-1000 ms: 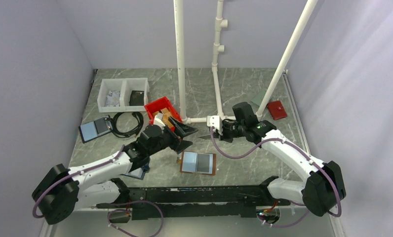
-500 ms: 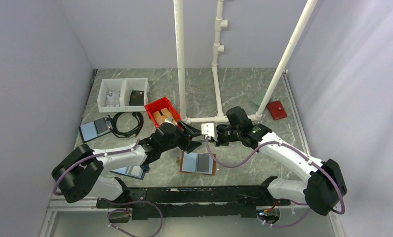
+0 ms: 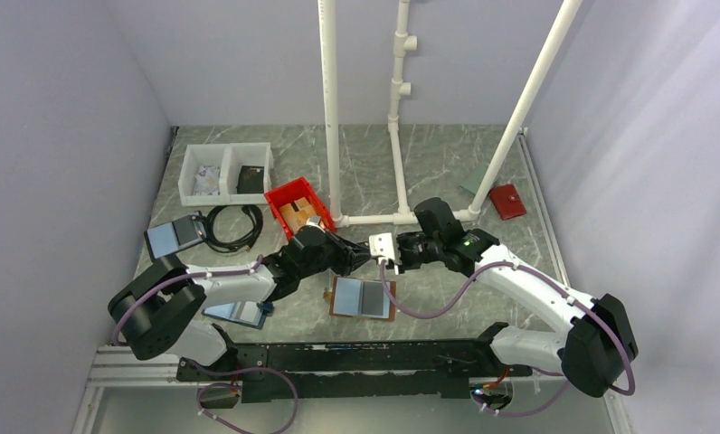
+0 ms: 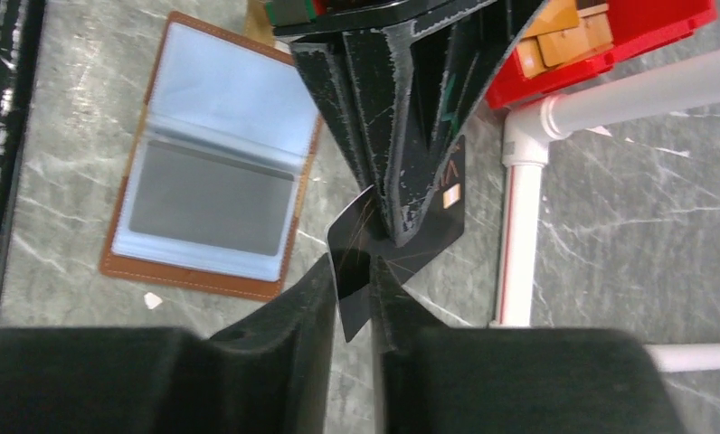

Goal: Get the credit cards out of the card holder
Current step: Place the credit card in the storage box, then reset both arms

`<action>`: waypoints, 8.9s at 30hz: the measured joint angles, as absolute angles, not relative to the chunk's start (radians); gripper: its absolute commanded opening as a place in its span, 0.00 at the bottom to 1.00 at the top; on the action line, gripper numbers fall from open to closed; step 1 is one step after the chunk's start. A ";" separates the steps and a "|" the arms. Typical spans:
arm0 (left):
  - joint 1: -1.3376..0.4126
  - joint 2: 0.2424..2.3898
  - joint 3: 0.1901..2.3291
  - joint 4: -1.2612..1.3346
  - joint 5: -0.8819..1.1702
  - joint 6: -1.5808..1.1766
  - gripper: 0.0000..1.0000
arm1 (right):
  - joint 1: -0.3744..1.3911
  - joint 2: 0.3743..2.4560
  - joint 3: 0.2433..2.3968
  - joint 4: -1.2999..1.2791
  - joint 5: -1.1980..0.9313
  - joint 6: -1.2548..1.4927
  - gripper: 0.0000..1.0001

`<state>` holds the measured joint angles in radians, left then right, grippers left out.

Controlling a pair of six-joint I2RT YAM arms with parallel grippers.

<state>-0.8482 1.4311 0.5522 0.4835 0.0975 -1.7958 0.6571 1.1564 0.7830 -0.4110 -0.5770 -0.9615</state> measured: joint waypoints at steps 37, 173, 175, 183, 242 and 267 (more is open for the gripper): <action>-0.733 0.838 0.713 -0.311 -0.007 -0.424 0.00 | 0.632 1.152 0.797 -0.674 -0.765 -1.144 0.66; 0.109 0.818 0.785 -0.398 0.483 -0.263 0.99 | 0.080 0.847 0.801 -0.706 -0.769 -0.985 0.81; 0.081 0.778 0.768 -0.398 0.458 -0.255 1.00 | 0.043 0.818 0.805 -0.707 -0.781 -0.952 0.89; 0.052 0.717 0.756 -0.408 0.385 -0.244 0.99 | -0.192 0.858 0.905 -0.710 -0.886 -0.709 1.00; 0.042 0.810 1.140 -0.483 0.712 -0.573 0.99 | -0.547 0.844 1.061 -0.362 -1.053 0.226 1.00; 0.042 0.760 1.164 -0.594 0.730 -0.561 1.00 | -0.547 0.800 1.089 -0.385 -1.083 0.276 1.00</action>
